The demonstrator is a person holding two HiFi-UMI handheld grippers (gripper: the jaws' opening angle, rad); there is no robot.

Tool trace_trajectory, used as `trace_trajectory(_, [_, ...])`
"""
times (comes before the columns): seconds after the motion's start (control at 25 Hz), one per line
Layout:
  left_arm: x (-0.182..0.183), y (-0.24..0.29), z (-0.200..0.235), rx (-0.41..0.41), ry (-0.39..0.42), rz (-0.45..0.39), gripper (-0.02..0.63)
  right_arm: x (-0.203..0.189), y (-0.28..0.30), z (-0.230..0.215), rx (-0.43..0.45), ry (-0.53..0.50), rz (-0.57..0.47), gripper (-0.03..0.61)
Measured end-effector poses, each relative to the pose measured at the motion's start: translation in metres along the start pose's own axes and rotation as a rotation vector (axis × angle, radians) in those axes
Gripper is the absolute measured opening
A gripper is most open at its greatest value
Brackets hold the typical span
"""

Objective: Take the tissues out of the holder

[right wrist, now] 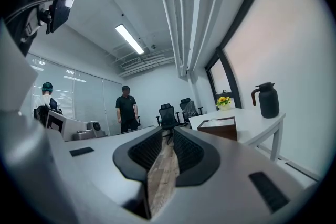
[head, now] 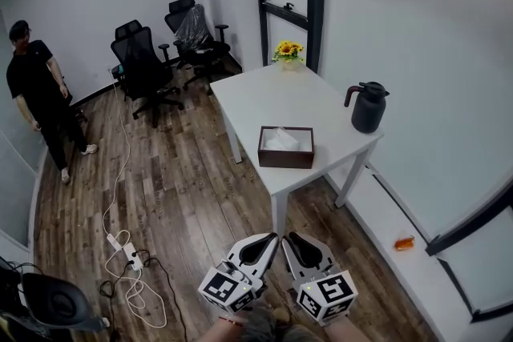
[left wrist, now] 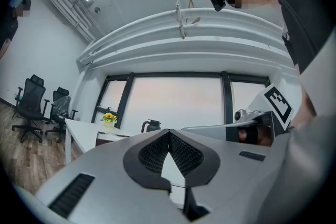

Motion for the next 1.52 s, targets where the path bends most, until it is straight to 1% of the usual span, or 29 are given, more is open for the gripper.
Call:
trace_trajectory(0.16, [0.001, 0.01, 0.003, -0.015, 0.012, 0.01, 0.008, 0.002, 0.006, -0.008, -0.002, 0.005, -0.01, 0.044])
trace_trajectory(0.24, [0.0, 0.017, 0.008, -0.009, -0.001, 0.02, 0.008, 0.002, 0.012, -0.015, 0.0, 0.009, -0.01, 0.044])
trace_trajectory(0.44, [-0.002, 0.037, 0.029, -0.014, -0.001, 0.024, 0.008, 0.001, 0.031, -0.034, -0.001, 0.01, 0.006, 0.044])
trace_trajectory(0.6, [-0.002, 0.06, 0.052, -0.01, -0.019, 0.027, 0.008, -0.001, 0.053, -0.054, 0.001, 0.005, 0.028, 0.045])
trace_trajectory(0.76, [0.002, 0.089, 0.079, -0.023, -0.01, 0.029, 0.008, 0.0, 0.084, -0.081, -0.008, 0.0, 0.044, 0.049])
trace_trajectory(1.04, [-0.002, 0.131, 0.126, -0.065, -0.017, 0.058, 0.008, 0.0, 0.133, -0.119, -0.022, -0.017, 0.073, 0.049])
trace_trajectory(1.2, [-0.003, 0.156, 0.146, -0.103, -0.026, 0.091, 0.008, -0.001, 0.16, -0.143, -0.039, -0.01, 0.093, 0.051])
trace_trajectory(1.32, [-0.005, 0.172, 0.164, -0.112, -0.046, 0.106, 0.008, -0.001, 0.181, -0.157, -0.041, -0.004, 0.107, 0.057])
trace_trajectory(1.52, [-0.007, 0.195, 0.195, -0.145, -0.045, 0.141, 0.007, -0.006, 0.212, -0.177, -0.048, 0.0, 0.129, 0.057])
Point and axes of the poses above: the fingertips, and each gripper's own axes: y forward along the fingers, z to its left, x out of its top, the point moved 5 cm from there along -y, backward along the fingers, and after that the axes turned 11 degrees about -y, right-handed, at the moved point
